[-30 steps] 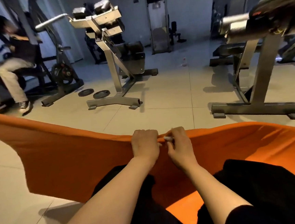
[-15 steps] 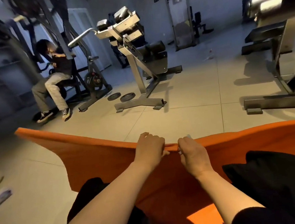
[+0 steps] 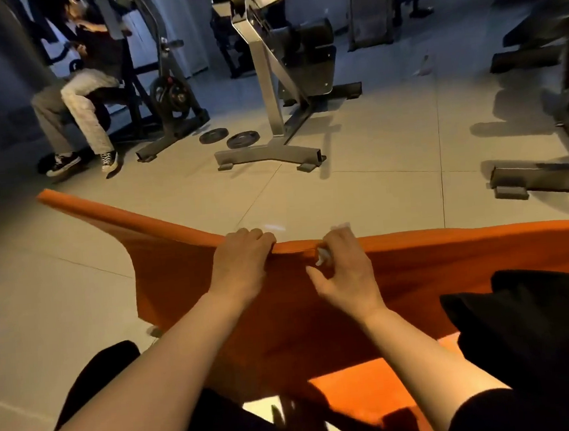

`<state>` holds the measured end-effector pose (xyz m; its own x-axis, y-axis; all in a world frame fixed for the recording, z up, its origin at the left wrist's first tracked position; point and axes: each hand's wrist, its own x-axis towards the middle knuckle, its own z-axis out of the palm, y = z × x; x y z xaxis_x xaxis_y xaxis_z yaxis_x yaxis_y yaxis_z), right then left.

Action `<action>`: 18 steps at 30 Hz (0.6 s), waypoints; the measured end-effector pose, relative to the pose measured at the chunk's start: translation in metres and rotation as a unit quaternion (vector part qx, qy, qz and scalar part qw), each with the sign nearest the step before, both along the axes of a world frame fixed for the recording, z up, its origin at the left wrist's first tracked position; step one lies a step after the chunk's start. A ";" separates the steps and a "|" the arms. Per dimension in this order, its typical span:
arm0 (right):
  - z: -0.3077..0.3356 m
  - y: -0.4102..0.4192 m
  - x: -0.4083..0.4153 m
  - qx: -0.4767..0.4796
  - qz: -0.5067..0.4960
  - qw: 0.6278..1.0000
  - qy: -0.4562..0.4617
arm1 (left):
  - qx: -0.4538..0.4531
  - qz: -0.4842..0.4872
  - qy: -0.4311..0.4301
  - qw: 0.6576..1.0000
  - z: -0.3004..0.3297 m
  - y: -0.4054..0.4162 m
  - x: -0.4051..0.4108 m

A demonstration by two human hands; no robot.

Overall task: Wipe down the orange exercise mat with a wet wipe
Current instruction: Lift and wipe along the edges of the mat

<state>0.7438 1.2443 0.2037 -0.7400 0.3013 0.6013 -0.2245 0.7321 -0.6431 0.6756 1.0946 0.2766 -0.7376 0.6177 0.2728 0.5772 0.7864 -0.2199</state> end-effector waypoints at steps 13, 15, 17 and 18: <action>-0.008 -0.043 -0.032 0.008 0.051 0.997 0.049 | 0.094 0.011 -0.038 0.995 -0.017 0.002 -0.011; -0.006 -0.043 -0.033 0.024 0.057 0.997 0.051 | 0.083 0.000 -0.035 0.996 -0.016 0.001 -0.012; -0.011 -0.035 -0.031 0.002 -0.018 0.997 0.075 | 0.064 -0.013 -0.042 0.997 -0.016 0.002 -0.011; -0.014 -0.030 -0.028 -0.025 -0.078 0.993 0.084 | 0.062 -0.017 -0.038 0.997 -0.016 0.003 -0.010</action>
